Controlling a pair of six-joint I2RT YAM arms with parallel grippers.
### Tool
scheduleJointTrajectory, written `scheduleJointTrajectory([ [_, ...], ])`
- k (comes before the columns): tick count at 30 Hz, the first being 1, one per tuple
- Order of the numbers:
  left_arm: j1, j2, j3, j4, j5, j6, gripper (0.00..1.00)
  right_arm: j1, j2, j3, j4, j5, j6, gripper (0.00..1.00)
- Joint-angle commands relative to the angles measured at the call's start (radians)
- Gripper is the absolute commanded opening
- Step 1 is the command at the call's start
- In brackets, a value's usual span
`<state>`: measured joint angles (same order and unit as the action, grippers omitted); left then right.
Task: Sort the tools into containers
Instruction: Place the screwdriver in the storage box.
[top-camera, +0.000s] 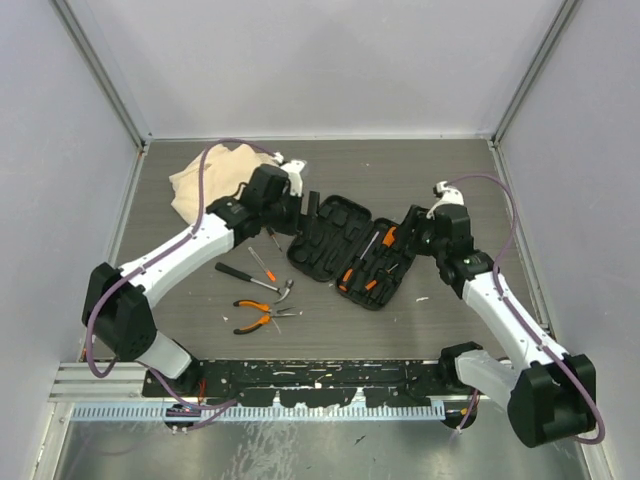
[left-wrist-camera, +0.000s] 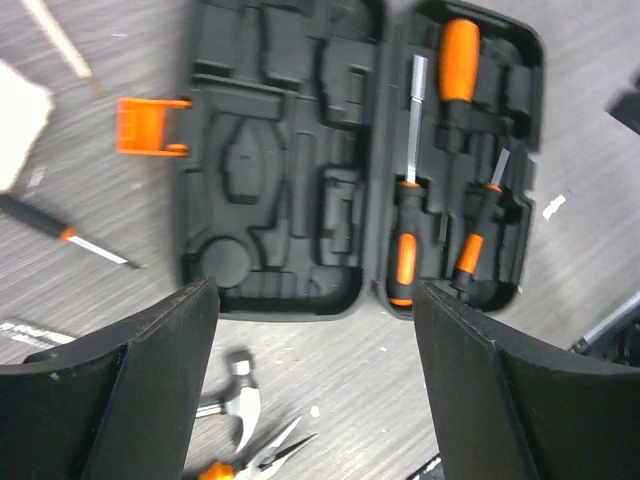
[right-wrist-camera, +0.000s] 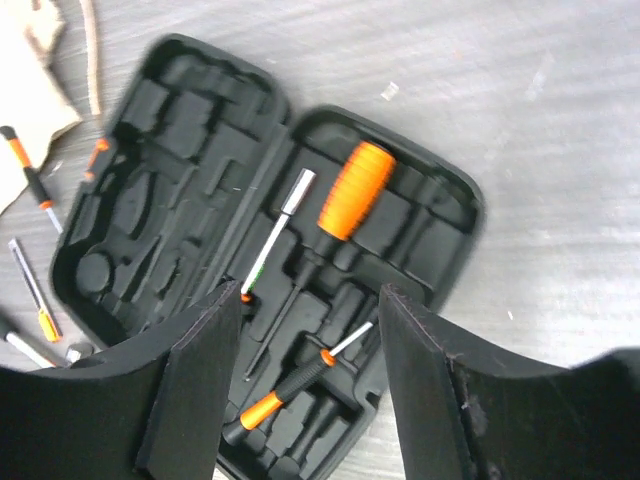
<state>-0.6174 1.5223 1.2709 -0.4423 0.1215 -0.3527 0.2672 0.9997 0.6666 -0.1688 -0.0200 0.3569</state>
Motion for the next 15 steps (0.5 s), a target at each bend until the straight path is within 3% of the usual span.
scheduleJointTrajectory([
  [1,-0.118,0.017,0.041,0.06,0.012,-0.003,0.77,-0.089,0.039,0.062,-0.14,-0.044,0.218,0.62],
  [9,-0.298,0.171,0.075,0.115,0.039,-0.038,0.64,-0.172,0.074,0.019,-0.194,-0.145,0.383,0.58],
  [15,-0.336,0.249,0.101,0.134,0.057,-0.052,0.63,-0.173,0.103,0.016,-0.248,-0.165,0.431,0.48],
])
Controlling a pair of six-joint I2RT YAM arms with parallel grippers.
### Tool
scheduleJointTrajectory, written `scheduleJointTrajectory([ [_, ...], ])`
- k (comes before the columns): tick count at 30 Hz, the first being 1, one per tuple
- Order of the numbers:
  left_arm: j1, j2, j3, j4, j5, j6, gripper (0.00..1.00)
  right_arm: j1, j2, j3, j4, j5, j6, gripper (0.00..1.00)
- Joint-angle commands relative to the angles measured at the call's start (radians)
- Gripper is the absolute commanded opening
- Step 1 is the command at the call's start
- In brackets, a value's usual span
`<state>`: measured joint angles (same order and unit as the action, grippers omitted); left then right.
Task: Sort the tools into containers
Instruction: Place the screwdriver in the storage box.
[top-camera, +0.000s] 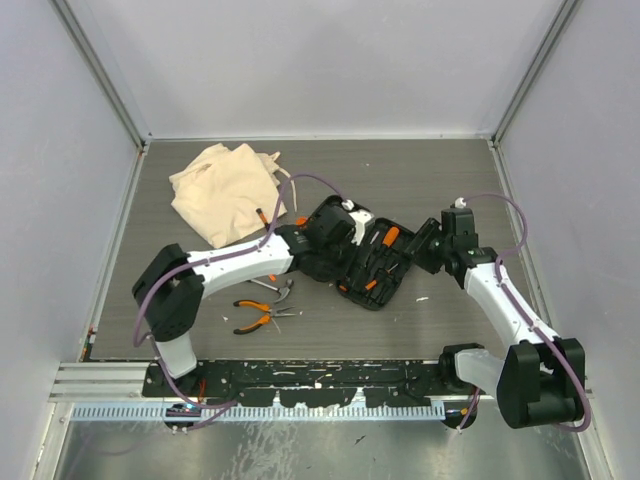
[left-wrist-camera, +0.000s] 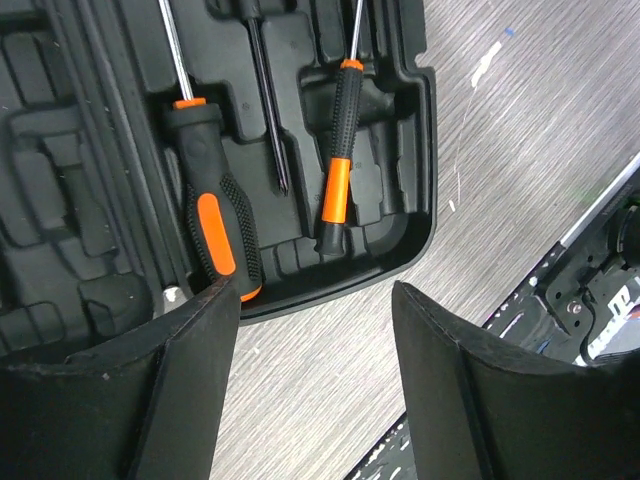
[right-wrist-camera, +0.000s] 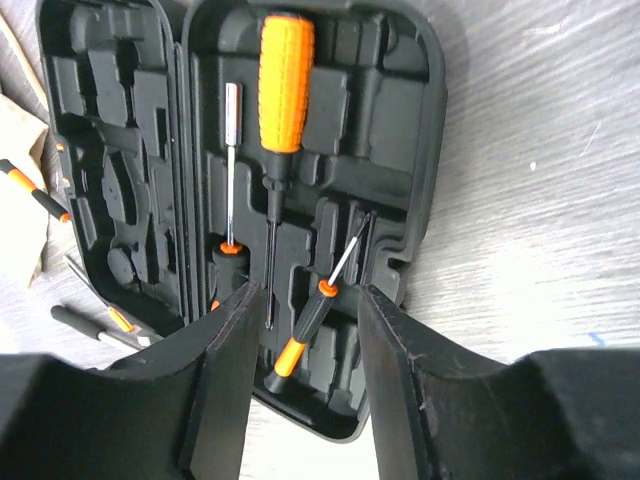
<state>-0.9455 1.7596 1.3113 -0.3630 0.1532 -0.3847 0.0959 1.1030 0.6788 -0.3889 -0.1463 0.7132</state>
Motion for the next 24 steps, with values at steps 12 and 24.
scheduleJointTrajectory([
  [12,-0.08,0.11,0.065,0.074,0.077,-0.036,0.61,-0.001,0.003,-0.033,-0.01,-0.057,0.105,0.46],
  [24,-0.086,0.171,0.091,0.076,0.067,-0.026,0.6,-0.001,0.003,-0.038,-0.008,-0.065,0.1,0.46],
])
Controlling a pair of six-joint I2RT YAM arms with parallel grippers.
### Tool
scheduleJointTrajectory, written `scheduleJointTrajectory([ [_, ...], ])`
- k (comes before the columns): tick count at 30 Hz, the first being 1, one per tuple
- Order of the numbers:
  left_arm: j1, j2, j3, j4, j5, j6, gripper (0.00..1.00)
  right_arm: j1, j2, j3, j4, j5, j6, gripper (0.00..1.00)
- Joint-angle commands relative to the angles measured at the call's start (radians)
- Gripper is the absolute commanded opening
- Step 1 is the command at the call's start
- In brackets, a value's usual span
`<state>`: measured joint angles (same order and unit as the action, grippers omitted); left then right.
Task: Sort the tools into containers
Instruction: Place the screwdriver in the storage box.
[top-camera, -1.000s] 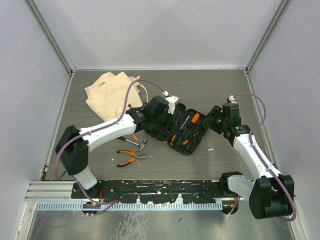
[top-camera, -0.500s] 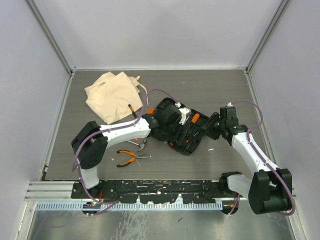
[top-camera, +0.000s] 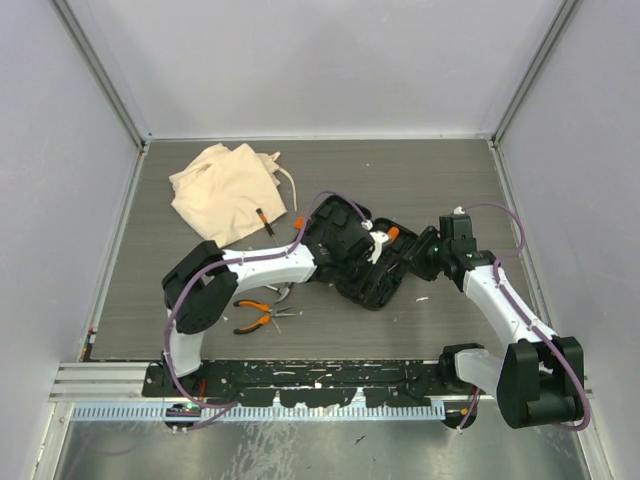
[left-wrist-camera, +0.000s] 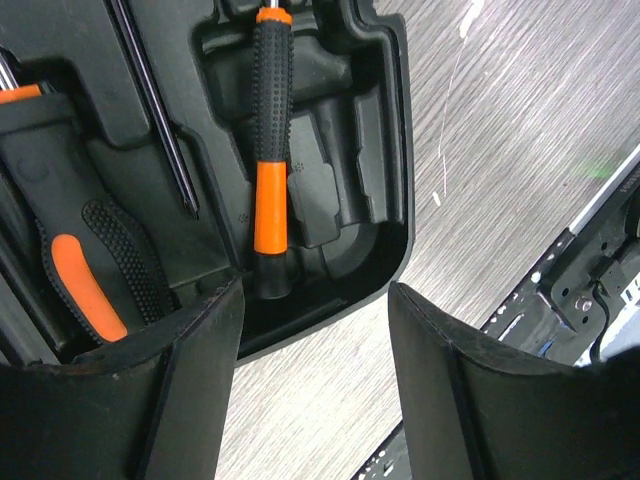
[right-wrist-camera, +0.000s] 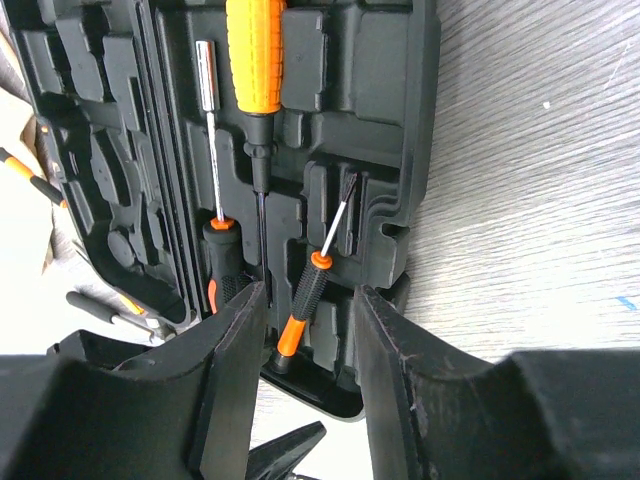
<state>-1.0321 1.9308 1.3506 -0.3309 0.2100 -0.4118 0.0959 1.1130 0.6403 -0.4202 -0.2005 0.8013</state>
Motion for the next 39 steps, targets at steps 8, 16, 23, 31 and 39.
scheduleJointTrajectory([
  [8,-0.015,-0.01,0.066,0.049,0.04,0.033,0.6,-0.002,-0.005,-0.007,0.029,-0.014,0.013,0.46],
  [16,-0.02,-0.071,0.032,0.057,0.02,0.056,0.56,-0.001,0.014,-0.017,0.06,-0.043,0.027,0.33],
  [23,-0.017,-0.136,-0.009,0.064,-0.103,0.043,0.52,0.005,0.06,-0.025,0.115,-0.077,0.045,0.25],
  [31,-0.001,-0.114,0.013,0.028,-0.149,0.009,0.48,0.071,0.123,0.004,0.139,-0.055,0.048,0.22],
  [39,0.003,-0.12,0.005,0.02,-0.152,0.007,0.47,0.121,0.153,0.007,0.153,0.044,0.084,0.21],
])
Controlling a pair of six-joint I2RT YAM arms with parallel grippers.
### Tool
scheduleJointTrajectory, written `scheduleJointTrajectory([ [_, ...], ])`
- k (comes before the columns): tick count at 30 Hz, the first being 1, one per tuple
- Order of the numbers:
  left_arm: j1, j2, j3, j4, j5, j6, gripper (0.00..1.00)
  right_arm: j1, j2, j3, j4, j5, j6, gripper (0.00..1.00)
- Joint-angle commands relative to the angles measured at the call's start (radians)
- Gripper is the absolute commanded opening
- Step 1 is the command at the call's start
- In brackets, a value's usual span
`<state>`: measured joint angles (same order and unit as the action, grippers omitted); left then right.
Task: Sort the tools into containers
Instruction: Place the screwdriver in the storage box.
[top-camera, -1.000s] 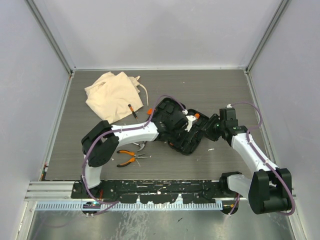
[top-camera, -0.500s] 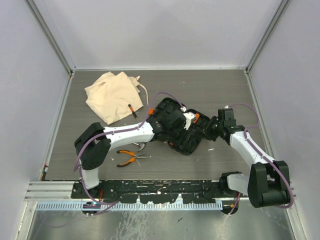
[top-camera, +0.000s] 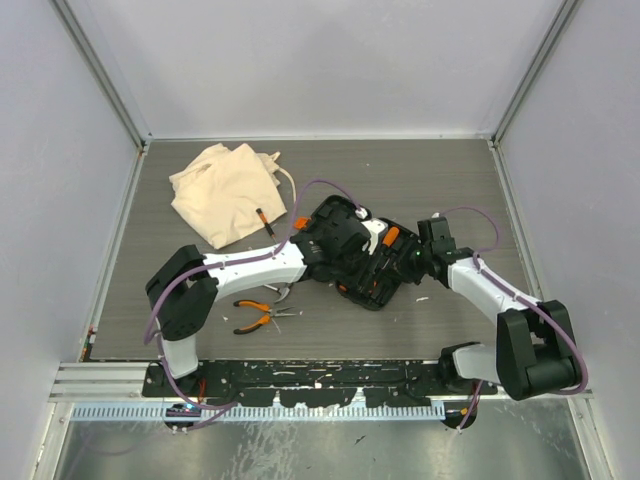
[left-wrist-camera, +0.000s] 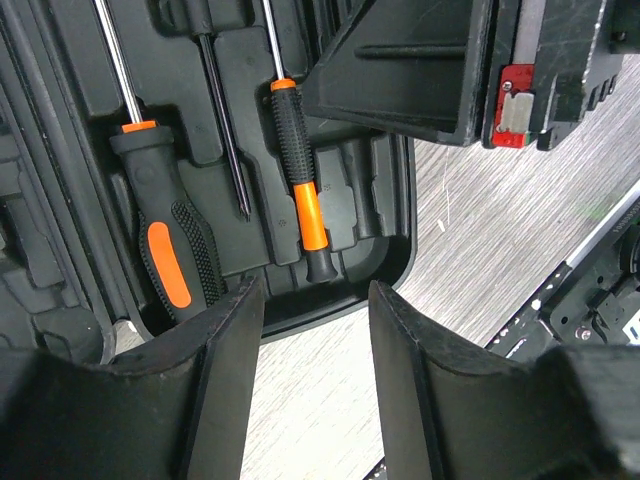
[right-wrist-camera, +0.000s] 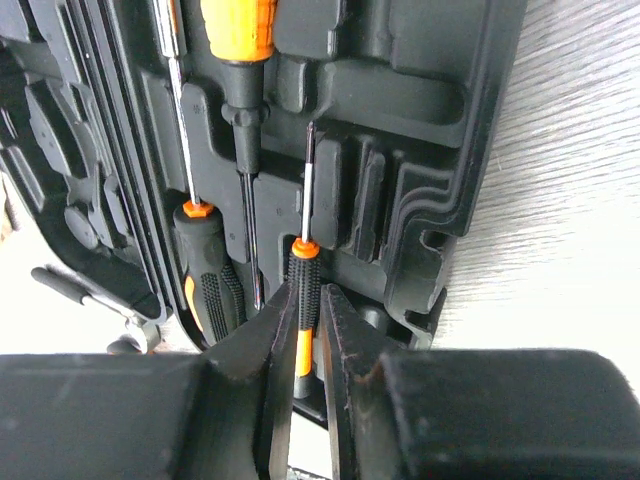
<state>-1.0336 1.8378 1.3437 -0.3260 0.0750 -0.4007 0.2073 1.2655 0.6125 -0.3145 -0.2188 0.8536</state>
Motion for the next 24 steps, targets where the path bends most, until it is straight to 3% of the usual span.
scheduleJointTrajectory([
  [1,0.006,-0.028,0.01,0.016,-0.017,-0.005,0.47,0.011,0.008,0.033,0.055,0.058,0.035,0.21],
  [24,0.007,-0.012,0.011,0.008,-0.014,-0.011,0.46,0.102,0.029,0.013,-0.007,0.091,0.027,0.18],
])
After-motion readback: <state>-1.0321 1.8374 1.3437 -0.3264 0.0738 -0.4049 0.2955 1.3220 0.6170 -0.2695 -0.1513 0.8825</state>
